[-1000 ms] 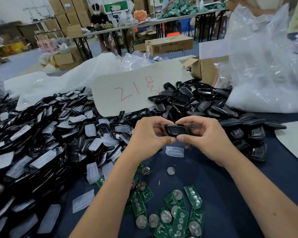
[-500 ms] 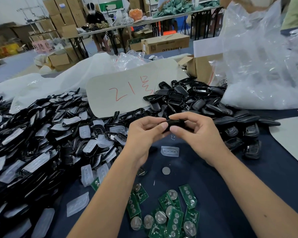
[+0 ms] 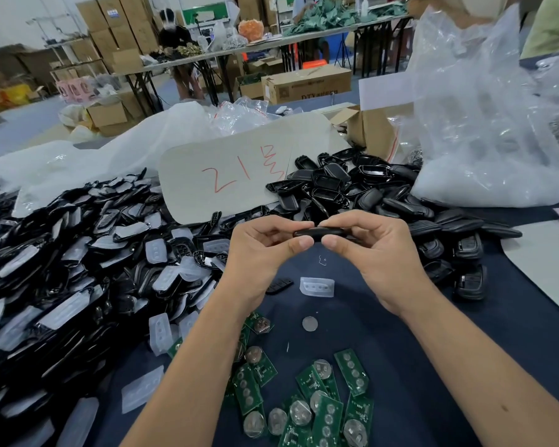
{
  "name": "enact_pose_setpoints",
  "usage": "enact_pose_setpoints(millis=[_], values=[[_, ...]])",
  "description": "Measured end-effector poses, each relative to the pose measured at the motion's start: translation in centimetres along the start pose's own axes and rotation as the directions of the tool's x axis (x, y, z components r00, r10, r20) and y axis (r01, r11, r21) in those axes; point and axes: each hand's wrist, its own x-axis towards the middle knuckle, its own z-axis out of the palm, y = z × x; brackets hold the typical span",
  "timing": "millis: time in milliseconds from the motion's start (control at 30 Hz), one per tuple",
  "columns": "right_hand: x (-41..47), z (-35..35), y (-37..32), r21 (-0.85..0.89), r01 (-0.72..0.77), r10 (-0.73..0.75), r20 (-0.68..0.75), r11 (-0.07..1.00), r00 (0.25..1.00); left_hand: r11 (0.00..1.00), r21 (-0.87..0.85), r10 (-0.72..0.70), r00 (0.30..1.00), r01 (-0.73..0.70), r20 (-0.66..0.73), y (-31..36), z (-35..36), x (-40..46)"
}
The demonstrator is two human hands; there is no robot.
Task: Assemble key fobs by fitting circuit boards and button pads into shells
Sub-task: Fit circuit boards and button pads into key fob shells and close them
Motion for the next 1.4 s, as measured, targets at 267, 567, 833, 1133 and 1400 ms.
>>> enact_pose_setpoints(millis=[267,567,833,1133,1400], values=[[0.0,0.1,0.1,-0.155,0.094,-0.092,0.02,0.983,0.996,0.984,0.177,0.012,1.0,-0.016,0.024,-0.1,-0.6,0.2],[-0.2,0.6,0.9,-0.43,0.241,-0.216,0.106,0.87,0.97,0.707,0.66,0.223,0.966,-0.254,0.134,-0.1,0.4,0.0],[0.1,0.2,0.9,-0.191,-0.115,0.108,-0.048,0.975,0.993,0.976,-0.017,-0.219,0.973,0.219,-0.076,-0.9,1.2,-0.2],[0.1,1.0,0.4,0.127,-0.275,0.28,-0.024,0.953,0.96,0.916,-0.259,-0.31,0.95,0.306,0.027,-0.5,2.0,-0.3],[0.0,1.4,0.4,0.15,-0.266,0.282,-0.101,0.952,0.954,0.907,-0.266,-0.344,0.939,0.327,-0.02,-0.8,2.2,-0.3]])
